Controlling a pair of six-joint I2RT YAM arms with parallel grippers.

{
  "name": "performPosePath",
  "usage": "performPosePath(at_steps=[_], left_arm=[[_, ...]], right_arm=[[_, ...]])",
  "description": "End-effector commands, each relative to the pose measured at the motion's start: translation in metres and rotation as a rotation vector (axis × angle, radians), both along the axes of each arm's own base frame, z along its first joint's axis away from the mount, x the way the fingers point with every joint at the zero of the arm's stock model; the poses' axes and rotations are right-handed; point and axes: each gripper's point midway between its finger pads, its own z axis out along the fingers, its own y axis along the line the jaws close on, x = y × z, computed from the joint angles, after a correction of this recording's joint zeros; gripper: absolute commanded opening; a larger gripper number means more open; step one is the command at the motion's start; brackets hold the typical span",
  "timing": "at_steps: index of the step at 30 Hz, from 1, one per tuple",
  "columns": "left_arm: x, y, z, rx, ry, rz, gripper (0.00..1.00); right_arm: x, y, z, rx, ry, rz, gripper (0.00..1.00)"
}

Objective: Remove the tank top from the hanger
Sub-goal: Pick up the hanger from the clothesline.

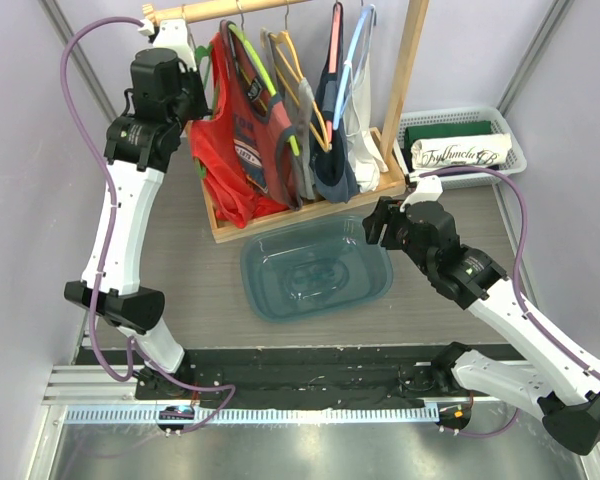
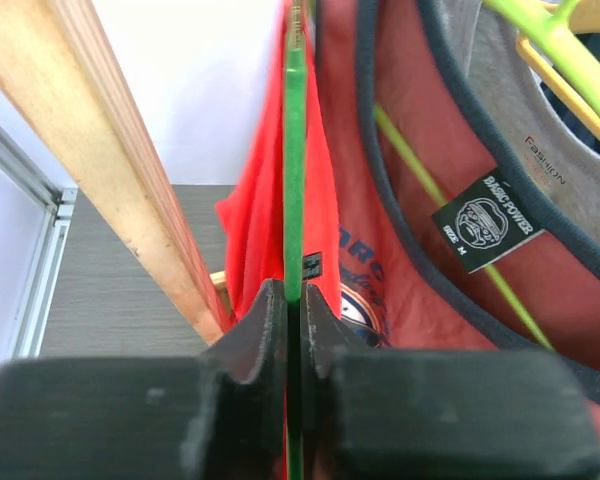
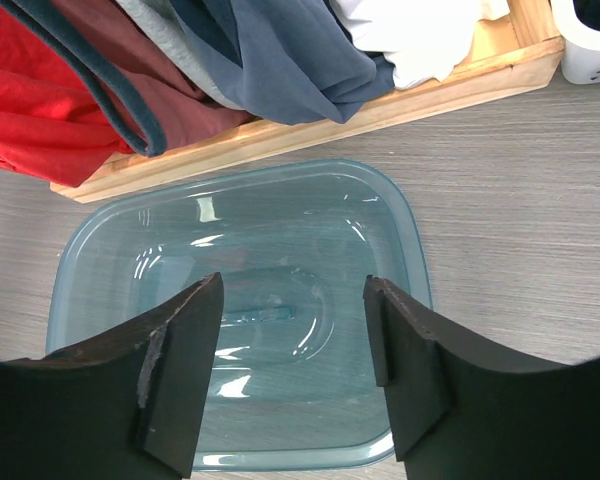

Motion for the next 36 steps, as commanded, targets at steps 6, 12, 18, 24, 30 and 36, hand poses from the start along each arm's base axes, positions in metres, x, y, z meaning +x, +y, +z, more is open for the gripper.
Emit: performPosePath(at_steps=[6, 12, 18, 24, 30, 36], left_arm=[[-0.014, 0.000, 0.050, 0.025, -0.124, -0.045, 0.00], [-0.033, 0.011, 0.097, 0.060, -0.254, -0.038, 0.00], [-0.066, 0.016, 0.095, 0.066, -0.240, -0.064, 0.00], [-0.103, 0.019, 0.051, 0.105, -0.096, -0.122, 0.00], [-0.162, 0.003, 0.077, 0.125, -0.165, -0.332, 0.00], [-0.227, 0.002, 0.133, 0.170, -0.379, -0.454, 0.06]], right_arm=[[0.001, 0.004, 0.018, 0.040, -0.047, 0.010, 0.57], [0.000, 0.004, 0.013, 0.043, -0.040, 0.009, 0.54], [0.001, 0.005, 0.009, 0.042, -0.035, 0.013, 0.52], [0.001, 0.007, 0.014, 0.044, -0.045, 0.021, 0.50], [0.002, 0.012, 0.015, 0.044, -0.049, 0.047, 0.50], [0.004, 0.015, 0.018, 0.033, -0.054, 0.061, 0.48]])
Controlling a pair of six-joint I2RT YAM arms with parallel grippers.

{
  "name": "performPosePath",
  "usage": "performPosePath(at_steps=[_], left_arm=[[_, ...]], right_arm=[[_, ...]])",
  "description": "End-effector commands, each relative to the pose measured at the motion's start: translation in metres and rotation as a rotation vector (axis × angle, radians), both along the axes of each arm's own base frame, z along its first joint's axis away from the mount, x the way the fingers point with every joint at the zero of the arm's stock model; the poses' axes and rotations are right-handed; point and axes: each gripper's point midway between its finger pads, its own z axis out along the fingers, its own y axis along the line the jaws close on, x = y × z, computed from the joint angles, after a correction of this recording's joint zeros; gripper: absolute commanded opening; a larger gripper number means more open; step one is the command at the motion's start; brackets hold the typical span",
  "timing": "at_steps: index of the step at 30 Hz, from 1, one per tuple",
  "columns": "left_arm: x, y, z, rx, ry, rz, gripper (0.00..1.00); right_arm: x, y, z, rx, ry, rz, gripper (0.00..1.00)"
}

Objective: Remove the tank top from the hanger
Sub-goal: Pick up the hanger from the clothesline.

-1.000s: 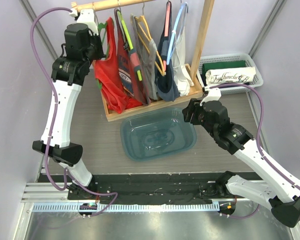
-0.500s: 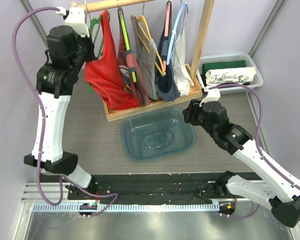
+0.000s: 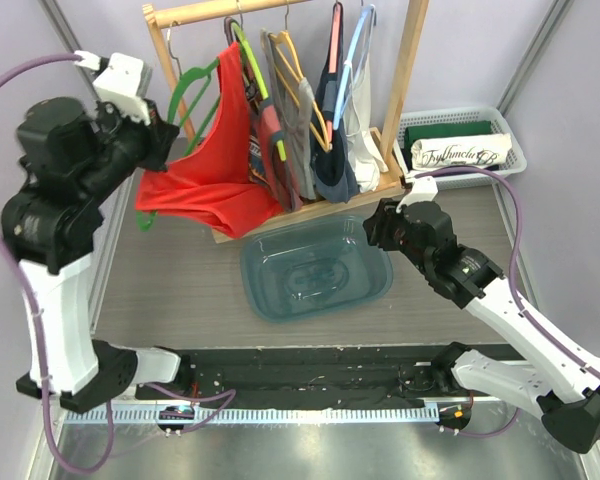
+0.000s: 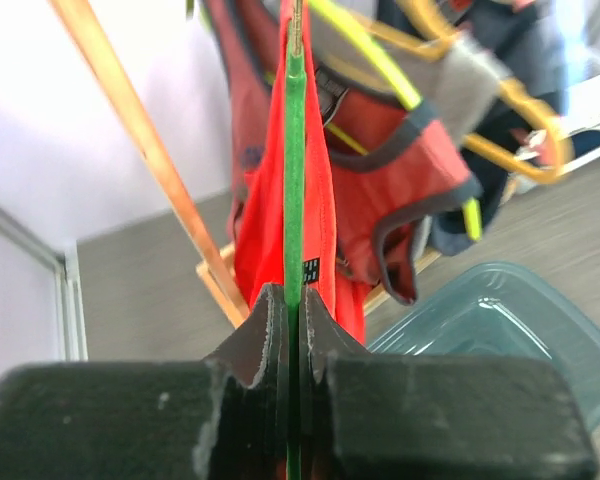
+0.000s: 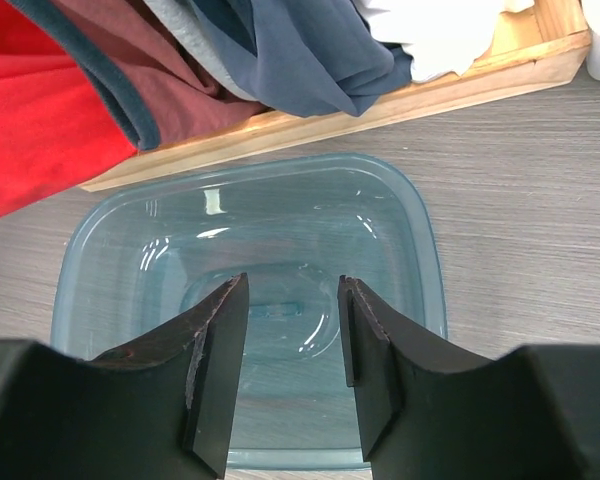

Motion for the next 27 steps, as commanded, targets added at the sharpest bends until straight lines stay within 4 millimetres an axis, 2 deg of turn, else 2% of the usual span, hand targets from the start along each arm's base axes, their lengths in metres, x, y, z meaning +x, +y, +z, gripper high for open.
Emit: performPosePath(at_steps=[1, 3, 6, 7, 10, 11, 19, 20, 21, 23, 24, 27], left_arm=[[-0.073, -0.003, 0.075, 0.003, -0.288, -0.157, 0.09], [-0.088, -0.005, 0.082, 0.005, -0.314, -0.198, 0.09], [-0.112, -0.007, 0.103, -0.005, -0.392, -0.250, 0.00], [-0.128, -0.006, 0.117, -0.010, -0.449, -0.267, 0.00], [-0.144, -0.010, 0.138, -0.032, -0.524, -0.312, 0.00], [-0.156, -0.008, 0.150, -0.055, -0.567, -0.318, 0.00], [-0.170, -0.027, 0.177, -0.108, -0.658, -0.446, 0.00], [-0.173, -0.027, 0.184, -0.116, -0.683, -0.453, 0.00], [-0.190, -0.025, 0.198, -0.131, -0.756, -0.466, 0.00], [-0.197, -0.028, 0.213, -0.147, -0.821, -0.497, 0.01], [-0.206, -0.029, 0.219, -0.169, -0.841, -0.518, 0.01], [-0.209, -0.038, 0.224, -0.189, -0.850, -0.584, 0.01]], right_arm=[[0.004, 0.007, 0.025, 0.029, -0.065, 0.028, 0.48], [0.004, 0.005, 0.026, 0.025, -0.072, 0.023, 0.48], [0.003, 0.004, 0.027, 0.017, -0.079, 0.023, 0.47], [0.003, 0.004, 0.028, 0.021, -0.080, 0.024, 0.46], [0.003, 0.004, 0.026, 0.019, -0.076, 0.027, 0.46], [0.003, 0.005, 0.025, 0.021, -0.072, 0.029, 0.46], [0.000, 0.005, 0.025, 0.030, -0.067, 0.028, 0.44], [0.000, 0.004, 0.026, 0.032, -0.069, 0.028, 0.44], [0.000, 0.003, 0.027, 0.031, -0.073, 0.024, 0.44], [0.000, 0.003, 0.030, 0.035, -0.078, 0.024, 0.44], [0.000, 0.004, 0.030, 0.036, -0.077, 0.027, 0.43], [-0.001, 0.006, 0.031, 0.040, -0.076, 0.038, 0.43]])
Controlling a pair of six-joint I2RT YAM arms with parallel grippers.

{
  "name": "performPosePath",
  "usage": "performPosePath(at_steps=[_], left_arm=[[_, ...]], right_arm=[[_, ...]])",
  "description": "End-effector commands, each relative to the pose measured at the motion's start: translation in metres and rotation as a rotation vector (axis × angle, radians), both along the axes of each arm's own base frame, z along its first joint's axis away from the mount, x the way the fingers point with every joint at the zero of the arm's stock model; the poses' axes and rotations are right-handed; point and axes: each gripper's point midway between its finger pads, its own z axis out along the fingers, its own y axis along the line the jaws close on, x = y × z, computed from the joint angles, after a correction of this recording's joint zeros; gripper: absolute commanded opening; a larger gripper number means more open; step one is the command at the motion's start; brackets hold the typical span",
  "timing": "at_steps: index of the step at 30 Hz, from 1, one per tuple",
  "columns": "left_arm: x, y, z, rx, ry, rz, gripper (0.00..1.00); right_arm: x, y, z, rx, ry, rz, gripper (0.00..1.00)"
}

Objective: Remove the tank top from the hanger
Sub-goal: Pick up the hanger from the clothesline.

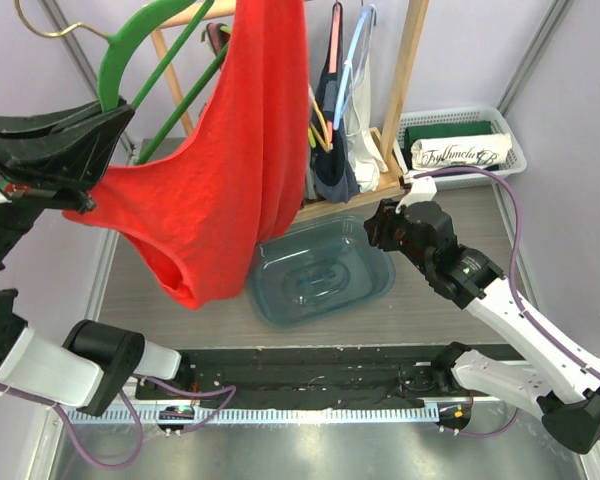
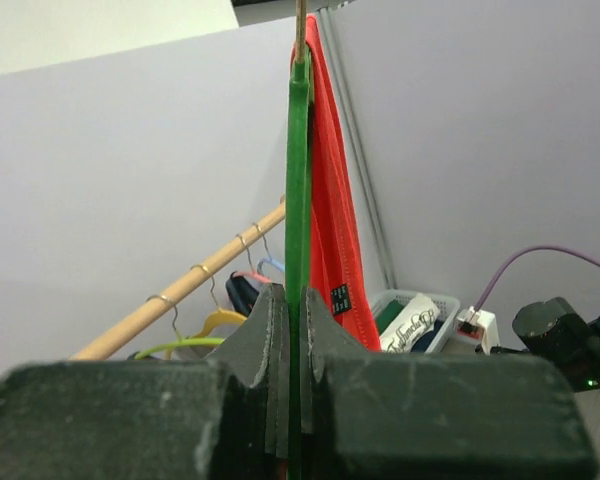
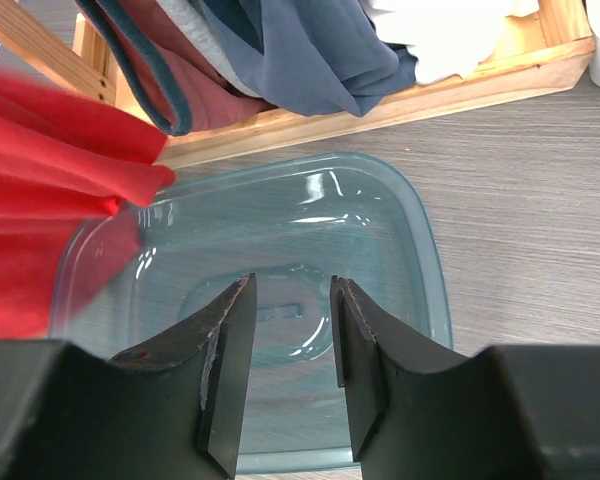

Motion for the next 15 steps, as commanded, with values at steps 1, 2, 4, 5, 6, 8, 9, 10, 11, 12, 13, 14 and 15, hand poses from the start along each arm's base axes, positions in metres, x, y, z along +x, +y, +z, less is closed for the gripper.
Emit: performPosePath(at_steps=[1, 2, 4, 5, 6, 8, 9, 10, 11, 12, 13, 14, 15], left_arm=[[-0.039, -0.009, 0.044, -0.056, -0.191, -0.137, 0.02], [-0.044, -0.010, 0.050, -0.059, -0.224, -0.151, 0.02], [-0.048, -0.010, 0.057, -0.069, -0.251, -0.158, 0.03], [-0.052, -0.011, 0.064, -0.066, -0.299, -0.160, 0.03], [-0.054, -0.011, 0.067, -0.065, -0.319, -0.161, 0.03], [-0.060, -0.010, 0.075, -0.066, -0.375, -0.148, 0.04], [-0.058, -0.010, 0.077, -0.062, -0.386, -0.145, 0.04], [-0.056, -0.009, 0.079, -0.060, -0.402, -0.124, 0.04], [-0.058, -0.008, 0.084, -0.060, -0.433, -0.115, 0.04], [-0.057, -0.005, 0.088, -0.069, -0.451, -0.094, 0.04], [-0.057, -0.004, 0.090, -0.073, -0.464, -0.082, 0.04], [-0.052, -0.002, 0.094, -0.077, -0.485, -0.064, 0.04], [-0.056, -0.001, 0.097, -0.085, -0.501, -0.057, 0.04]], right_arm=[[-0.001, 0.006, 0.032, 0.059, -0.070, 0.026, 0.43], [-0.002, 0.007, 0.032, 0.061, -0.072, 0.034, 0.43], [-0.004, 0.009, 0.033, 0.063, -0.075, 0.054, 0.44], [-0.005, 0.008, 0.033, 0.067, -0.081, 0.057, 0.47], [-0.006, 0.009, 0.035, 0.069, -0.090, 0.065, 0.48], [-0.008, 0.008, 0.036, 0.074, -0.098, 0.072, 0.52], [-0.008, 0.009, 0.035, 0.069, -0.095, 0.074, 0.52], [-0.009, 0.009, 0.036, 0.069, -0.097, 0.078, 0.52], [-0.010, 0.010, 0.033, 0.062, -0.087, 0.089, 0.52], [-0.010, 0.009, 0.029, 0.053, -0.080, 0.088, 0.52], [-0.010, 0.008, 0.024, 0.038, -0.066, 0.084, 0.52], [-0.011, 0.007, 0.016, 0.024, -0.048, 0.083, 0.52], [-0.010, 0.004, 0.010, 0.010, -0.035, 0.067, 0.52]])
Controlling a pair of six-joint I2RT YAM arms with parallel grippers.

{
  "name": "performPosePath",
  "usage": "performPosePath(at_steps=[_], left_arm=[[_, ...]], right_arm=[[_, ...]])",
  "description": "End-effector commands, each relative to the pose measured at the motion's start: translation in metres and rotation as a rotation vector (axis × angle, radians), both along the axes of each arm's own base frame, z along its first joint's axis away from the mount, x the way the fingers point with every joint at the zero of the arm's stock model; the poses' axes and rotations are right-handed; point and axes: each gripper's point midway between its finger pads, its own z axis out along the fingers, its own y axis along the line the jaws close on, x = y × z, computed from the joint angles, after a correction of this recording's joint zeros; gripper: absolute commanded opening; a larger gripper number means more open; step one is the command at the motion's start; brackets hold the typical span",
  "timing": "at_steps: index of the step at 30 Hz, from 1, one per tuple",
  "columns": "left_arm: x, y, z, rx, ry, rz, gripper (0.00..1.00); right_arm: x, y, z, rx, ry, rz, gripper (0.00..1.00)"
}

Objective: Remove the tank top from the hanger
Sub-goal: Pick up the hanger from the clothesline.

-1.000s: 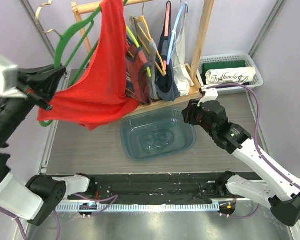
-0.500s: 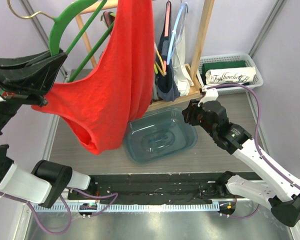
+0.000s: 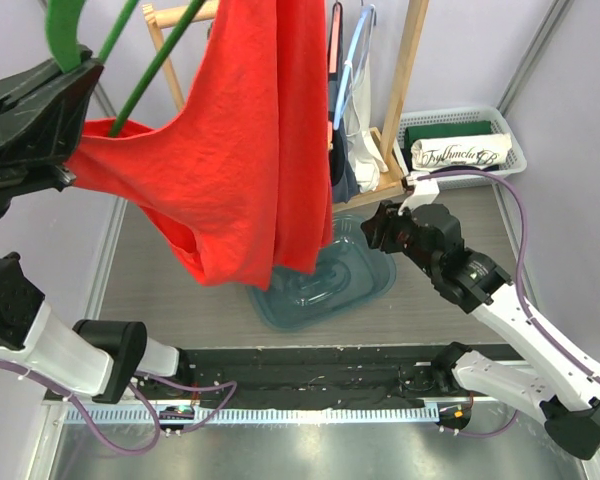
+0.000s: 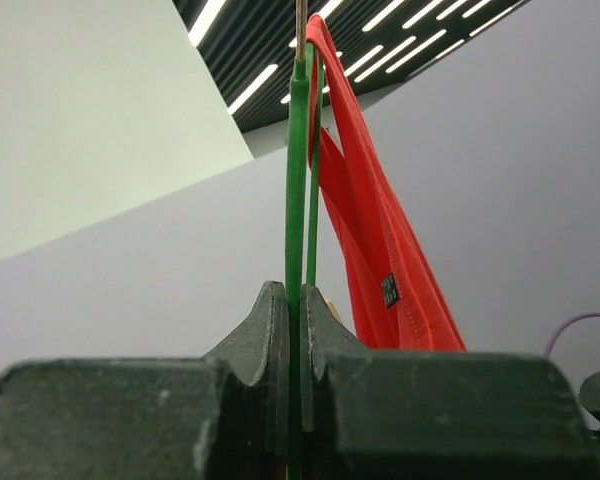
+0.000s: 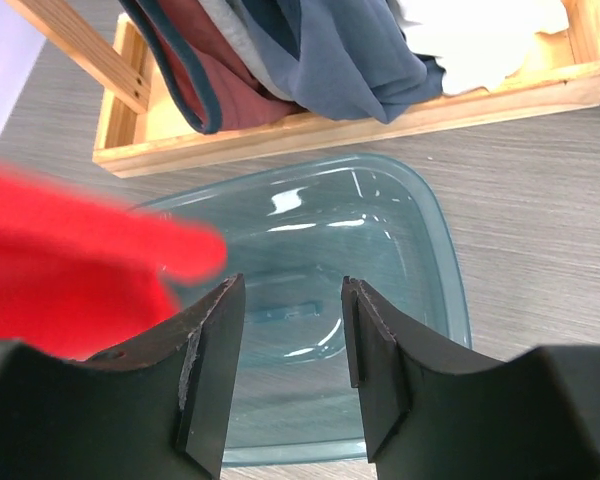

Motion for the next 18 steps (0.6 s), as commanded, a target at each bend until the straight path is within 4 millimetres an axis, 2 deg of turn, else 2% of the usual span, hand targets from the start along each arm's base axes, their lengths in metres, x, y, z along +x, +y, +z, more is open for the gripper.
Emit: performPosePath(at_steps=[1, 2, 3, 4, 6, 7, 12, 18], left_arm=[[-0.042, 0.010, 0.041, -0.072, -0.257, 0.028, 0.04], [-0.034, 0.010, 0.040, -0.081, -0.229, 0.023, 0.04], [-0.035, 0.009, 0.041, -0.084, -0.228, 0.015, 0.04], [-0.044, 0.008, 0.042, -0.080, -0.253, 0.001, 0.05], [-0.036, 0.009, 0.042, -0.086, -0.235, 0.017, 0.05], [-0.043, 0.008, 0.044, -0.082, -0.262, 0.010, 0.05], [-0.031, 0.008, 0.043, -0.090, -0.231, -0.006, 0.06], [-0.037, 0.017, 0.061, -0.166, -0.327, -0.007, 0.06]], right_arm=[[0.000, -0.002, -0.011, -0.024, 0.014, -0.010, 0.51], [0.000, -0.004, -0.015, -0.030, 0.024, -0.018, 0.50], [-0.001, -0.005, -0.016, -0.026, 0.022, -0.023, 0.50], [-0.001, -0.004, -0.021, -0.017, 0.026, -0.022, 0.50], [-0.003, -0.002, -0.022, 0.002, 0.021, -0.012, 0.50], [-0.003, -0.001, -0.024, 0.008, 0.024, -0.011, 0.50], [-0.003, 0.001, -0.024, 0.017, 0.027, -0.008, 0.49], [-0.003, -0.005, -0.032, 0.004, 0.038, -0.042, 0.47]])
